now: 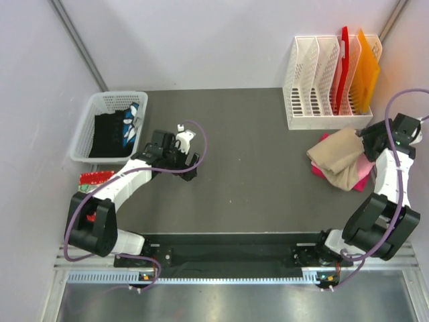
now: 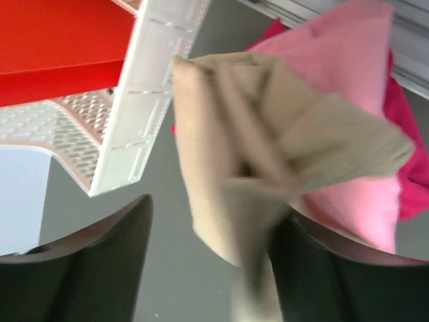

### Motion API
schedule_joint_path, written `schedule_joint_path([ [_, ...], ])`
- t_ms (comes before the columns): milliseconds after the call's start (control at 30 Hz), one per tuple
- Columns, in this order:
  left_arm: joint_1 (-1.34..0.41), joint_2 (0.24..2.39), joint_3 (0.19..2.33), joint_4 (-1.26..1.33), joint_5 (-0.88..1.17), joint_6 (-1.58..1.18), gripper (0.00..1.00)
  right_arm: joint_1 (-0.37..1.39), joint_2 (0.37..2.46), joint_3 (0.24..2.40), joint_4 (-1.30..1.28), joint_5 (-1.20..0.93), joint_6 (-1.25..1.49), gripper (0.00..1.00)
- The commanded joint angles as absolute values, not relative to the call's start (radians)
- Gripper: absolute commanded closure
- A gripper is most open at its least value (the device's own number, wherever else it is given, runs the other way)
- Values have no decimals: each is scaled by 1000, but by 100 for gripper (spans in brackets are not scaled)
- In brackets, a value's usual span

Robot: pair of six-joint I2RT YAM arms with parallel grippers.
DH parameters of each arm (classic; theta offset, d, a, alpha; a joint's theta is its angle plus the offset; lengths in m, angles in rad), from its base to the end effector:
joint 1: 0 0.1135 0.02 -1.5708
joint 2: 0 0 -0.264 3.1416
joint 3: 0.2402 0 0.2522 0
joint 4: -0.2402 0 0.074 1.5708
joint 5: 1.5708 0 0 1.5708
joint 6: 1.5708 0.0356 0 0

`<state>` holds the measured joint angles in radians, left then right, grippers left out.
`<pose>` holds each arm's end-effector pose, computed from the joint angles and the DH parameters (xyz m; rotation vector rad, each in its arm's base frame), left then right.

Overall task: Fold and stack the t-shirts
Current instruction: Neatly place the folded tshirt to the corner

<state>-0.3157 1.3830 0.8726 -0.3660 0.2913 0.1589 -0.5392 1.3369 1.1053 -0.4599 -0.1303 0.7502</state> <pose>0.2658 -0.0976 0.2225 0.6993 2.3406 -0.4259 0.2557 -0.1476 0.3028 1.3070 1.8540 0.2594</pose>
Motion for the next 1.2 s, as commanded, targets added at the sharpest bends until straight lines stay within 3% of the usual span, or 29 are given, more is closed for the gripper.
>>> schedule_joint_path([
  [0,-308,1344,879,-337,308,163,4,-546,1350,1134,-524,-48,742,24],
  [33,-308,1341,879,-337,310,163,4,-546,1344,1134,-534,-7,749,13],
  [133,-307,1330,879,-342,307,166,4,-546,1310,1157,-586,81,759,6],
  [433,-302,1328,885,-351,308,167,4,-538,1106,1222,-643,141,767,4],
  [567,-298,1315,891,-356,305,172,4,-519,1088,1185,-554,30,753,5],
  [633,-290,1305,896,-359,301,173,3,-494,1126,1149,-464,-125,746,8],
  [867,-275,1298,890,-362,287,192,3,-403,1389,1124,-353,-138,752,8],
  [1167,-244,1281,894,-364,250,212,3,-376,1554,1100,-390,75,755,9],
])
